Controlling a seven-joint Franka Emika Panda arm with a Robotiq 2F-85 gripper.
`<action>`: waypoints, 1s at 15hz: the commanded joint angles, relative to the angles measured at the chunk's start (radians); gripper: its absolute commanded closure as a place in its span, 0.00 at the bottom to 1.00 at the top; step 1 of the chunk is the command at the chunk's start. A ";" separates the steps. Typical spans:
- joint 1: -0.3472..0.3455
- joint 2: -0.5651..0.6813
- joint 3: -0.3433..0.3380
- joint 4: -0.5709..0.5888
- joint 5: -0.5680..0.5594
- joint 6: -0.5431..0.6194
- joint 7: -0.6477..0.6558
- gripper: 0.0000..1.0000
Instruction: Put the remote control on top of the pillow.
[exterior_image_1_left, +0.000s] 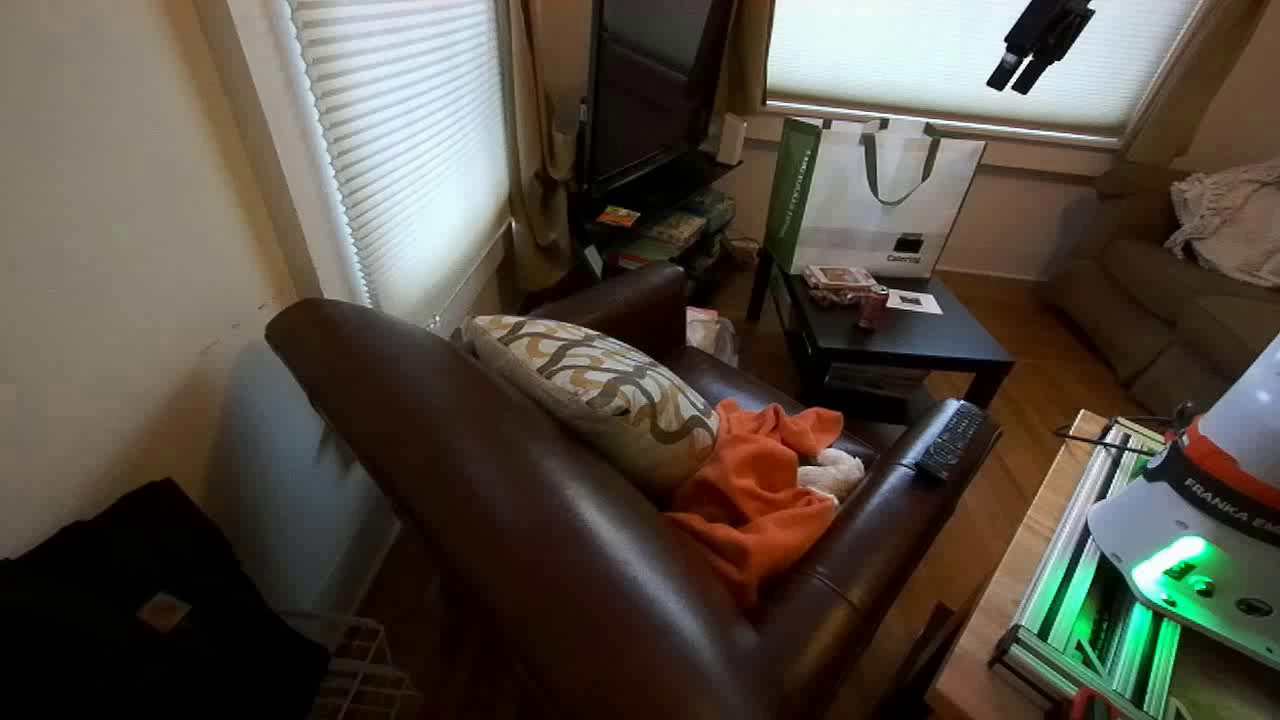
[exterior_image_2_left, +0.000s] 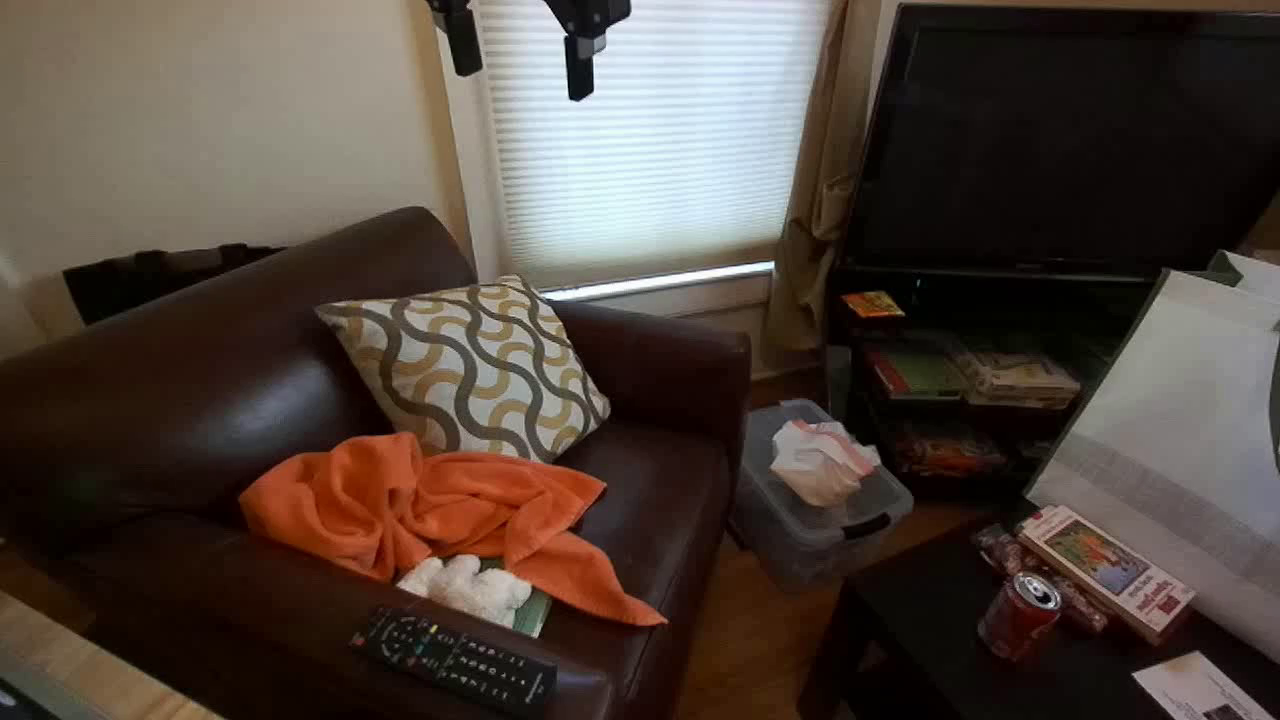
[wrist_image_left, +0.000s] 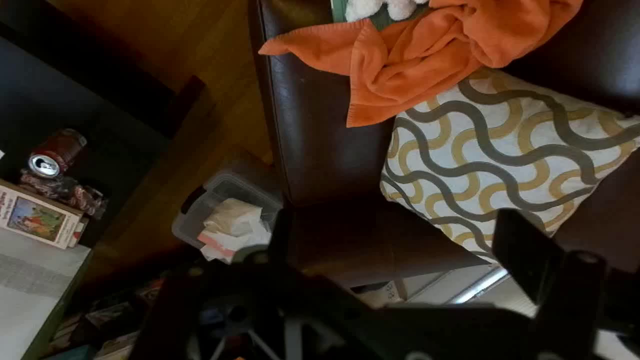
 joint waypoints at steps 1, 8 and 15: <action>-0.020 0.005 0.015 0.002 0.012 -0.001 -0.010 0.00; 0.024 -0.002 0.037 -0.063 -0.007 0.003 -0.106 0.00; 0.158 -0.024 0.113 -0.324 0.038 0.024 -0.269 0.00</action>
